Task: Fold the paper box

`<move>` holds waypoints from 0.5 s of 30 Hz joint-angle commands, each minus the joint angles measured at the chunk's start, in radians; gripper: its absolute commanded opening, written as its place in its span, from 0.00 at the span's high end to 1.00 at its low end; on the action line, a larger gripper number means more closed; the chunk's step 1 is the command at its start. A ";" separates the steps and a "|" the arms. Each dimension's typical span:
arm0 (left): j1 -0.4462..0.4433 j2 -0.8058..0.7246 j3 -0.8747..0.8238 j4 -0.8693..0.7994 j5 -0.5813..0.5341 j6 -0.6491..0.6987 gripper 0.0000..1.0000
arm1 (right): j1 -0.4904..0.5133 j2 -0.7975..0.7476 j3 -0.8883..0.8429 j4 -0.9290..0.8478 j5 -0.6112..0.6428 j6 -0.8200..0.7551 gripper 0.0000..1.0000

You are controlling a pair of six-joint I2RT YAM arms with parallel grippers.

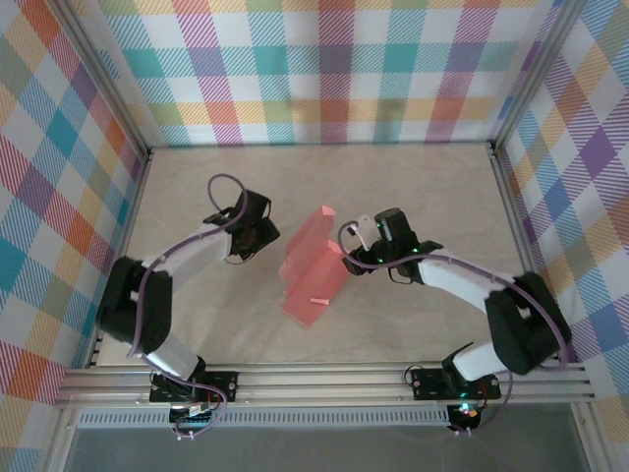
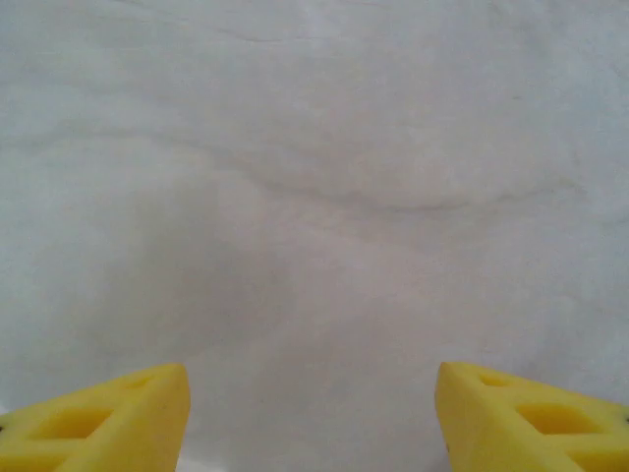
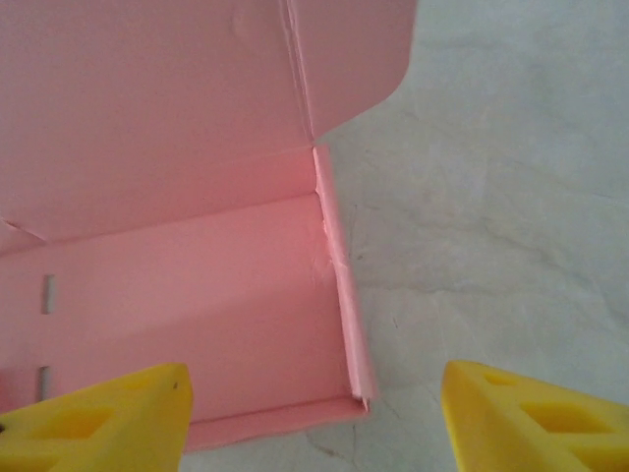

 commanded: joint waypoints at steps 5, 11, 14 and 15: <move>0.016 -0.172 -0.196 -0.047 -0.081 -0.009 0.33 | 0.031 0.213 0.205 -0.119 0.013 -0.217 0.38; 0.027 -0.216 -0.204 -0.043 -0.080 0.025 0.33 | 0.032 0.303 0.312 -0.225 -0.048 -0.274 0.48; 0.029 -0.213 -0.188 -0.047 -0.079 0.049 0.34 | 0.032 0.352 0.367 -0.273 -0.048 -0.279 0.51; 0.030 -0.213 -0.187 -0.046 -0.078 0.055 0.34 | 0.031 0.364 0.382 -0.289 -0.050 -0.283 0.51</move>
